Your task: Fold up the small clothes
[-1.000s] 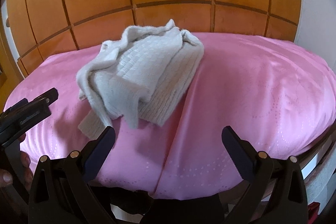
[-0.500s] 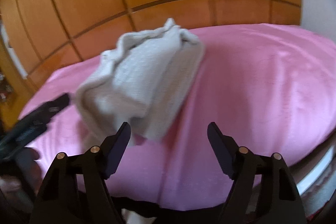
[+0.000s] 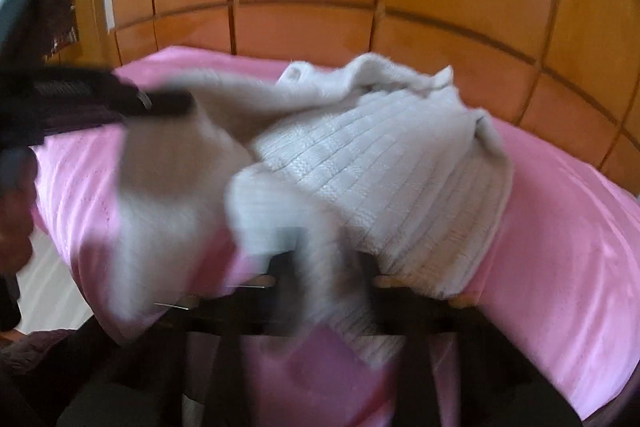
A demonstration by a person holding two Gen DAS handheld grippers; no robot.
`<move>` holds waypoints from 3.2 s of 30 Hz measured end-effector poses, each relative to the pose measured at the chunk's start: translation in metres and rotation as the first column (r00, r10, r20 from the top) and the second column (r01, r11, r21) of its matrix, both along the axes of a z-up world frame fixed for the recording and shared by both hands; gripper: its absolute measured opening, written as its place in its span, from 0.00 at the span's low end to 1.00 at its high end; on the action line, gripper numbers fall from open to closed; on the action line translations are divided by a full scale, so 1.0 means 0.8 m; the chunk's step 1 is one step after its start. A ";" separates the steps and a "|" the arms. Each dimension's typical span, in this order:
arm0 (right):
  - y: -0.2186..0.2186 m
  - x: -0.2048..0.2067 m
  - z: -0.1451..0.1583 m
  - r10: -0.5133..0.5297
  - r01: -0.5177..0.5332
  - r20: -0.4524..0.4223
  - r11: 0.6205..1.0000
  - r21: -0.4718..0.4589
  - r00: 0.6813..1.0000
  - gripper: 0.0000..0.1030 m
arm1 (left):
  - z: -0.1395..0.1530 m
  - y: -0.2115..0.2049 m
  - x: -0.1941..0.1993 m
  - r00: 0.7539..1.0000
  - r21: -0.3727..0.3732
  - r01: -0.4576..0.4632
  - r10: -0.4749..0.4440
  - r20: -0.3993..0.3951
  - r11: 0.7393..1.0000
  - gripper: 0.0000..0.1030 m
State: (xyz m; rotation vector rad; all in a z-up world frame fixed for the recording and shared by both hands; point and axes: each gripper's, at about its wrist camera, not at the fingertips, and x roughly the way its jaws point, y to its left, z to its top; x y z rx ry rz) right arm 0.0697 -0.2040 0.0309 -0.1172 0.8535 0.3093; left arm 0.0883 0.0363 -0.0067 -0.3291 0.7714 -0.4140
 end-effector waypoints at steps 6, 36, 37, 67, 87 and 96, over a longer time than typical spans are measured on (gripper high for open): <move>-0.084 0.021 0.070 -0.149 0.145 0.129 0.989 0.042 0.980 0.13 | 0.051 0.088 0.054 0.986 -0.037 -0.155 0.157 0.061 0.987 0.07; -0.172 0.047 -0.052 -0.143 0.365 -0.428 0.786 0.498 0.892 0.27 | -0.109 0.084 0.104 0.964 -0.225 -0.092 0.030 -0.264 0.970 0.35; -0.158 0.034 -0.060 -0.147 0.374 -0.446 0.794 0.479 0.883 0.27 | -0.113 0.073 0.102 0.964 -0.244 -0.074 0.006 -0.267 0.967 0.35; -0.251 -0.057 0.108 -0.316 0.342 -0.132 0.844 0.413 0.939 0.05 | 0.012 0.131 -0.004 0.980 -0.231 -0.112 0.069 -0.186 0.967 0.06; -0.223 -0.060 0.004 -0.429 0.462 -0.205 0.874 0.152 0.880 0.57 | -0.061 0.213 0.024 0.824 0.089 -0.517 0.523 -0.218 0.852 0.73; -0.103 0.021 -0.025 -0.227 0.269 -0.224 0.945 0.184 0.948 0.56 | -0.057 0.308 0.121 0.786 0.211 -0.575 0.605 -0.126 0.791 0.73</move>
